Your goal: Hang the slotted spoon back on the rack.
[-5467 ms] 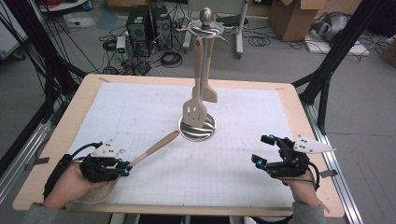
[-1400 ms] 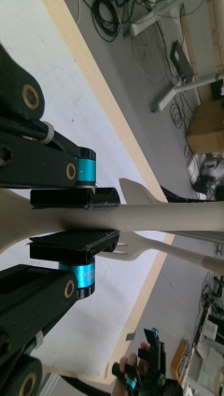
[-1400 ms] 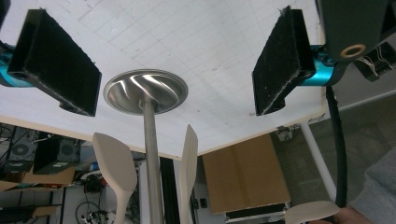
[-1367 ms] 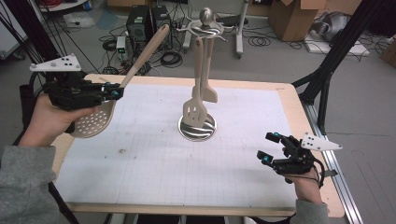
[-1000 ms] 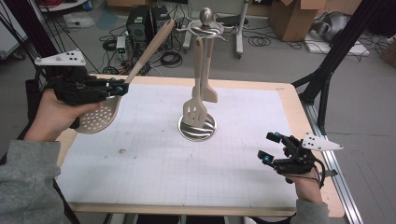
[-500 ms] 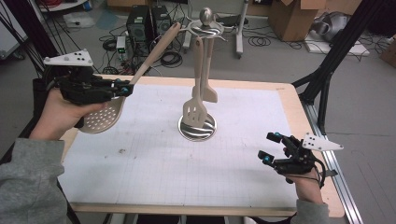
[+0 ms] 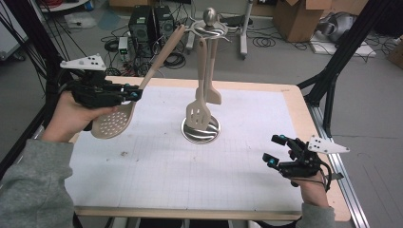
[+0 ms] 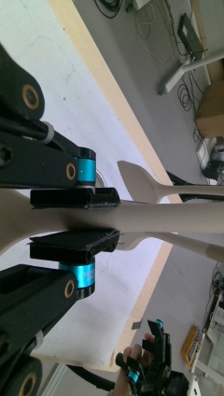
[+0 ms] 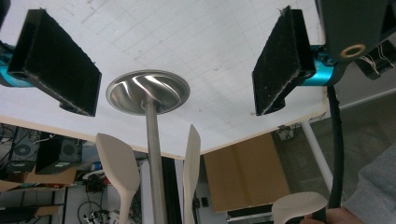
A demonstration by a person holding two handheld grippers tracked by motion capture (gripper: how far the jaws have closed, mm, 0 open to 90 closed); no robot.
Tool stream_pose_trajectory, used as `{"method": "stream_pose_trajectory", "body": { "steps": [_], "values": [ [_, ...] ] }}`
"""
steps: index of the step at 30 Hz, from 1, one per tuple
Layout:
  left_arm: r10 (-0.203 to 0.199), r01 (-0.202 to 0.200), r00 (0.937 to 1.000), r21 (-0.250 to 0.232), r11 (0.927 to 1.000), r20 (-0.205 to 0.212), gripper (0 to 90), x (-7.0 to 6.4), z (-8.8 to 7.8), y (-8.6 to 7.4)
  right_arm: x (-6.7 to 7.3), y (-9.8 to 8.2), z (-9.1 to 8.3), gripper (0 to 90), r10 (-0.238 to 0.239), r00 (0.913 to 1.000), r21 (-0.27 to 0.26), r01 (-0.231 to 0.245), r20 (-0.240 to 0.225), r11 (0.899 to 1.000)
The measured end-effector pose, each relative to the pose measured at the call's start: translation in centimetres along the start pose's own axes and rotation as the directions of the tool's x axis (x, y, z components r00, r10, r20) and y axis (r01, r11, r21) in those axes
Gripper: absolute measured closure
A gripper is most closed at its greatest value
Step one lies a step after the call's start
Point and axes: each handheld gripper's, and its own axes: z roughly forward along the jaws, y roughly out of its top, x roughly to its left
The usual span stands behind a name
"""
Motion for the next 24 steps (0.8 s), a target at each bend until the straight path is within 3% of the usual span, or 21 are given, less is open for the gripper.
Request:
{"method": "stream_pose_trajectory", "body": {
  "steps": [24],
  "values": [
    [0.025,-0.023,0.9982,0.039,0.9990,-0.054,77.9,-0.6,3.5,-0.4,0.1,0.0,-0.1,14.8,0.001,1.0000,-0.002,-0.001,0.002,1.000]
  ]
}}
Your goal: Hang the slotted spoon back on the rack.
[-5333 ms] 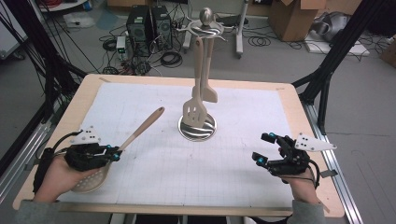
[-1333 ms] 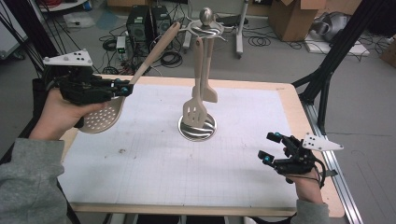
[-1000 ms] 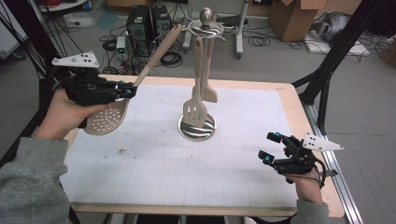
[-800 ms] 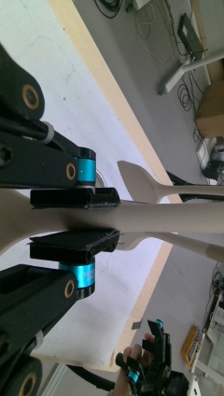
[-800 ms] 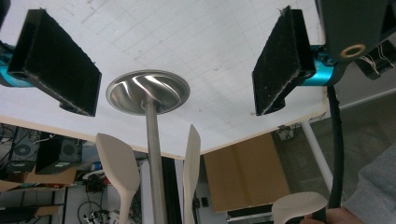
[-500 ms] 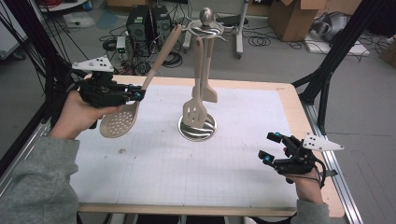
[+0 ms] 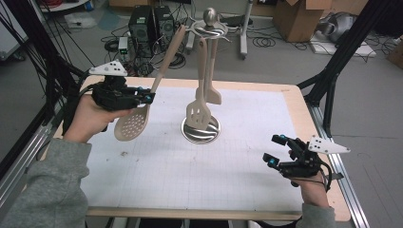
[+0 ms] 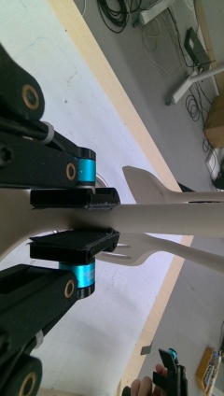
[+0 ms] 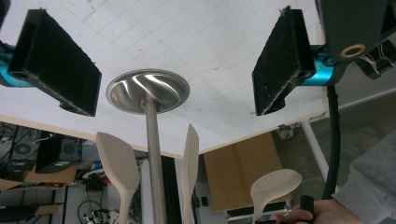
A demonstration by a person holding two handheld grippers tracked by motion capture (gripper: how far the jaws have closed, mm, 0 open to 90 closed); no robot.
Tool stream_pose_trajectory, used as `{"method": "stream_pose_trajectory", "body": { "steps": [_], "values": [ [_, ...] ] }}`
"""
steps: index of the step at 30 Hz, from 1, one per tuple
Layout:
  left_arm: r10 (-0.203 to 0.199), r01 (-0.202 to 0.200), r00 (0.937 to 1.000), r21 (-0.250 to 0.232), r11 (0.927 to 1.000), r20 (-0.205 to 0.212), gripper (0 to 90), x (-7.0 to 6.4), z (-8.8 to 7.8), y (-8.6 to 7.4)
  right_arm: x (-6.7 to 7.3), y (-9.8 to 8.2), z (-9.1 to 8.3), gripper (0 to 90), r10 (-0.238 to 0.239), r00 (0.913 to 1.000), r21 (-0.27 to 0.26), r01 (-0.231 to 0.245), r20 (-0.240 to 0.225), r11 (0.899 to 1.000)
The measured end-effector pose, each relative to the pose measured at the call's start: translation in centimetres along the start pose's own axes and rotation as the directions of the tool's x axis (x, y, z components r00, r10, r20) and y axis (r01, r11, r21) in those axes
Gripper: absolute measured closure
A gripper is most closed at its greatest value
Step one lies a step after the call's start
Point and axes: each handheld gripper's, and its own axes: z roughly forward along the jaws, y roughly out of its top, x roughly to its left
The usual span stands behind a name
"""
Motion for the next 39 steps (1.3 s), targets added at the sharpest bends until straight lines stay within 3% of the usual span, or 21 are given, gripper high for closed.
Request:
{"method": "stream_pose_trajectory", "body": {
  "steps": [26,39],
  "values": [
    [0.006,-0.006,0.9986,0.003,1.0000,-0.053,77.9,-0.7,3.2,-0.1,0.1,0.1,-0.2,14.8,-0.001,1.0000,-0.005,0.001,-0.002,1.000],
    [-0.011,0.011,0.9988,-0.004,0.9999,-0.048,77.7,-1.1,5.3,0.0,0.2,0.2,-0.3,14.8,0.000,1.0000,-0.009,0.000,-0.001,1.000]
  ]
}}
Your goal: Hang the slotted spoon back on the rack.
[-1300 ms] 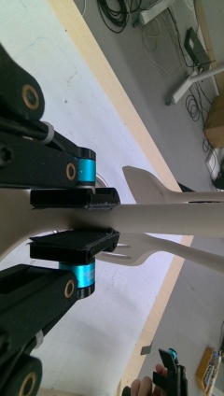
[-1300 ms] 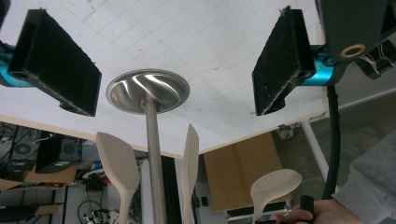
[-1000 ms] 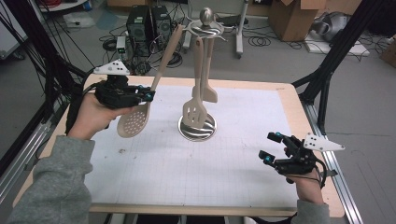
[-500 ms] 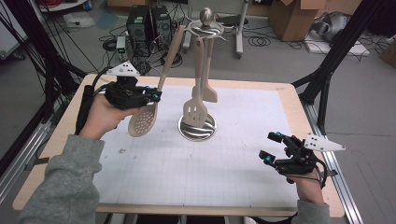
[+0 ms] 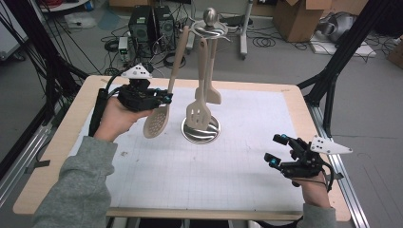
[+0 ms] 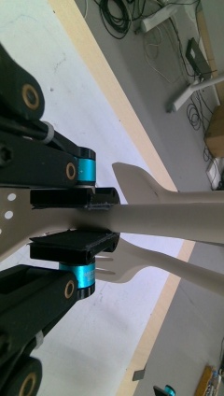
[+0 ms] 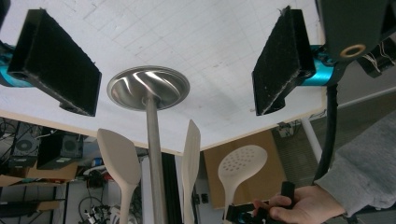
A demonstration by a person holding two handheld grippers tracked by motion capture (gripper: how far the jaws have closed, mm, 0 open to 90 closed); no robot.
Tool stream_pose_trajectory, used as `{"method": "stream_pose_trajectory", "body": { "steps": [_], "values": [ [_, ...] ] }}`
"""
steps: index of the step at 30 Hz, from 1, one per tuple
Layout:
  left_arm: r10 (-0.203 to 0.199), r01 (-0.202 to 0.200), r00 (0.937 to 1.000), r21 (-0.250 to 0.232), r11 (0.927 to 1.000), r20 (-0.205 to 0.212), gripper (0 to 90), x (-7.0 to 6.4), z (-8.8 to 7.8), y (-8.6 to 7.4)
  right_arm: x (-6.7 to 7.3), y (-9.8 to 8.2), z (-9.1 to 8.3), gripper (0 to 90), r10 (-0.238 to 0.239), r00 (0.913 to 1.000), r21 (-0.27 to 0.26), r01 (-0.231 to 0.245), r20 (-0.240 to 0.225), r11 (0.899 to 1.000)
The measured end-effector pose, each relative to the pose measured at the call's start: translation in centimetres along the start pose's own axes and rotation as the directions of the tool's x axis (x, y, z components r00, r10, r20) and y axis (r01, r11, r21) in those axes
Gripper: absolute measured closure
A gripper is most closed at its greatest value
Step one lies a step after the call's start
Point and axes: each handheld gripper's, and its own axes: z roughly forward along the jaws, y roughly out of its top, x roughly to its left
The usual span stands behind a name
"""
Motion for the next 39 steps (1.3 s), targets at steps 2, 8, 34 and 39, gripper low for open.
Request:
{"method": "stream_pose_trajectory", "body": {
  "steps": [2,8,34,39],
  "values": [
    [-0.006,0.006,1.0000,-0.001,1.0000,0.001,77.7,0.0,0.3,0.0,0.0,0.0,0.0,14.8,-0.005,1.0000,-0.004,0.005,0.001,1.000],
    [-0.011,0.011,0.9999,-0.001,0.9999,-0.012,77.6,-0.1,1.0,0.1,0.0,0.1,-0.1,14.8,-0.010,1.0000,-0.009,0.010,0.000,1.000],
    [-0.015,0.015,0.9999,-0.029,0.9994,-0.006,75.4,-0.4,2.5,0.1,0.1,0.1,0.0,14.8,-0.012,0.9999,0.001,0.012,-0.005,1.000],
    [0.005,-0.004,0.9999,-0.062,0.9980,0.010,68.8,-0.4,1.6,-0.2,0.2,0.1,0.1,14.8,-0.011,0.9999,-0.001,0.011,-0.005,1.000]
  ]
}}
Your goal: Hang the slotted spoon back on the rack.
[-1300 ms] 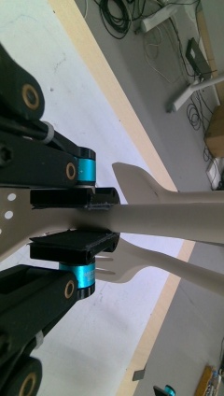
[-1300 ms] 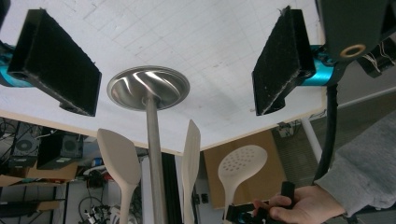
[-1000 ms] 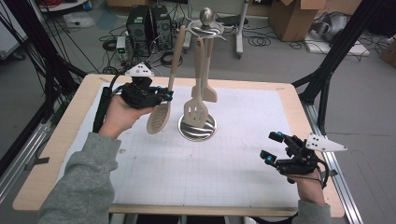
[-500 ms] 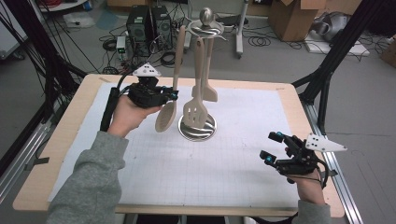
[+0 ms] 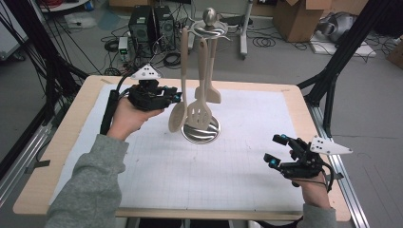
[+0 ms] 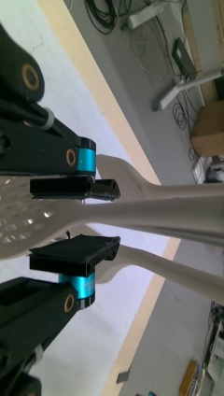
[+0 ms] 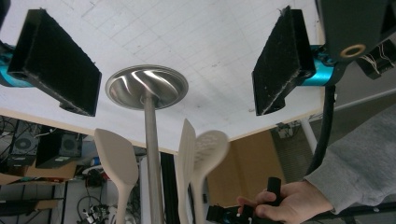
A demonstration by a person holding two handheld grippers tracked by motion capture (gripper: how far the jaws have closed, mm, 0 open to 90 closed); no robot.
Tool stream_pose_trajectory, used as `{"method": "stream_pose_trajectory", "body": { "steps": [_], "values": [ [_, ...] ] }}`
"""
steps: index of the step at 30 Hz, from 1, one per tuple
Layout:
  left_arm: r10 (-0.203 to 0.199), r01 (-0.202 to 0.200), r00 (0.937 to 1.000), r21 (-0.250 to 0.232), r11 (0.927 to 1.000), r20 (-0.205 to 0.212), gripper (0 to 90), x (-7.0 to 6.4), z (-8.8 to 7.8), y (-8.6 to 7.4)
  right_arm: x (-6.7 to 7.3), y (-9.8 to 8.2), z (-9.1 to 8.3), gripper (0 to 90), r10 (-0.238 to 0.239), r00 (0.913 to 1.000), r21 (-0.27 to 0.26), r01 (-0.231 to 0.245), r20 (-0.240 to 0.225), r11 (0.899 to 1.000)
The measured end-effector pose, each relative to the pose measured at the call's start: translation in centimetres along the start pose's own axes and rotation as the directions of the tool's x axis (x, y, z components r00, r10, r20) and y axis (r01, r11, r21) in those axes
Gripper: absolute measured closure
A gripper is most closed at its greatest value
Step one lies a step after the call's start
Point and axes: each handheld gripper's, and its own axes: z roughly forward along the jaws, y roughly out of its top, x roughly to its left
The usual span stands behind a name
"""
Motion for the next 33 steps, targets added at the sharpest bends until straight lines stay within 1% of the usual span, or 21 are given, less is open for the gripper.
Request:
{"method": "stream_pose_trajectory", "body": {
  "steps": [3,4,5,7,9,10,11,13,17,18,19,20,24,26,28,33],
  "values": [
    [-0.010,0.011,0.9999,-0.034,0.9994,0.013,66.0,0.2,-0.8,-0.3,0.0,0.0,0.1,14.8,-0.006,1.0000,0.000,0.006,0.001,1.000],
    [-0.010,0.011,0.9999,-0.034,0.9994,0.013,64.5,0.2,-0.8,-0.3,0.1,0.0,0.1,14.8,-0.002,1.0000,0.006,0.002,0.000,1.000],
    [-0.017,0.018,0.9995,-0.042,0.9990,0.027,59.9,0.3,-1.3,-0.6,0.1,0.0,0.2,14.8,-0.006,1.0000,0.005,0.006,0.001,1.000],
    [-0.013,0.015,0.9993,-0.047,0.9988,0.034,52.8,0.4,-1.8,-1.0,0.1,0.0,0.2,14.8,-0.005,1.0000,0.009,0.005,-0.002,1.000],
    [0.001,0.002,0.9988,-0.055,0.9985,0.049,47.2,0.4,-2.3,-1.5,0.1,0.0,0.3,14.8,-0.011,0.9999,0.008,0.011,0.000,1.000],
    [0.013,-0.010,0.9985,-0.053,0.9985,0.053,45.0,0.5,-2.5,-1.9,0.1,0.0,0.3,14.8,-0.008,1.0000,0.010,0.008,-0.002,1.000],
    [0.018,-0.015,0.9983,-0.055,0.9984,0.056,42.4,0.4,-2.7,-2.1,0.1,0.0,0.3,14.8,-0.012,0.9999,0.011,0.012,0.000,1.000],
    [0.032,-0.028,0.9979,-0.067,0.9973,0.057,37.5,0.4,-3.0,-2.7,0.2,0.0,0.3,14.8,-0.007,1.0000,0.015,0.007,0.001,1.000],
    [0.054,-0.049,0.9972,-0.088,0.9949,0.052,29.1,0.1,-3.6,-3.7,0.5,0.0,0.4,14.8,-0.019,0.9998,0.019,0.018,0.002,1.000],
    [0.054,-0.049,0.9976,-0.091,0.9946,0.045,25.9,0.1,-3.7,-3.9,0.5,0.0,0.4,14.8,-0.016,0.9999,0.020,0.016,0.000,1.000],
    [0.051,-0.047,0.9976,-0.096,0.9943,0.045,19.9,0.1,-3.8,-4.0,0.6,0.0,0.4,14.8,-0.014,0.9999,0.023,0.014,0.000,1.000],
    [0.053,-0.049,0.9978,-0.103,0.9935,0.039,17.6,0.0,-3.9,-4.2,0.6,0.0,0.4,14.8,-0.017,0.9999,0.021,0.017,-0.001,1.000],
    [0.054,-0.049,0.9979,-0.129,0.9904,0.036,15.2,-0.1,-4.4,-4.9,0.6,0.0,0.5,14.8,-0.021,0.9998,0.023,0.021,-0.001,1.000],
    [0.045,-0.039,0.9983,-0.139,0.9895,0.038,14.8,0.0,-4.8,-5.4,0.6,0.0,0.5,14.8,-0.018,0.9998,0.028,0.018,-0.001,0.999],
    [0.043,-0.038,0.9986,-0.149,0.9881,0.032,14.8,0.0,-5.0,-5.8,0.7,0.0,0.5,14.8,-0.017,0.9998,0.028,0.017,-0.003,0.999],
    [0.032,-0.028,0.9992,-0.154,0.9876,0.023,14.8,0.1,-5.8,-6.9,0.8,0.1,0.6,14.8,-0.023,0.9997,0.028,0.023,-0.006,0.999]
  ]
}}
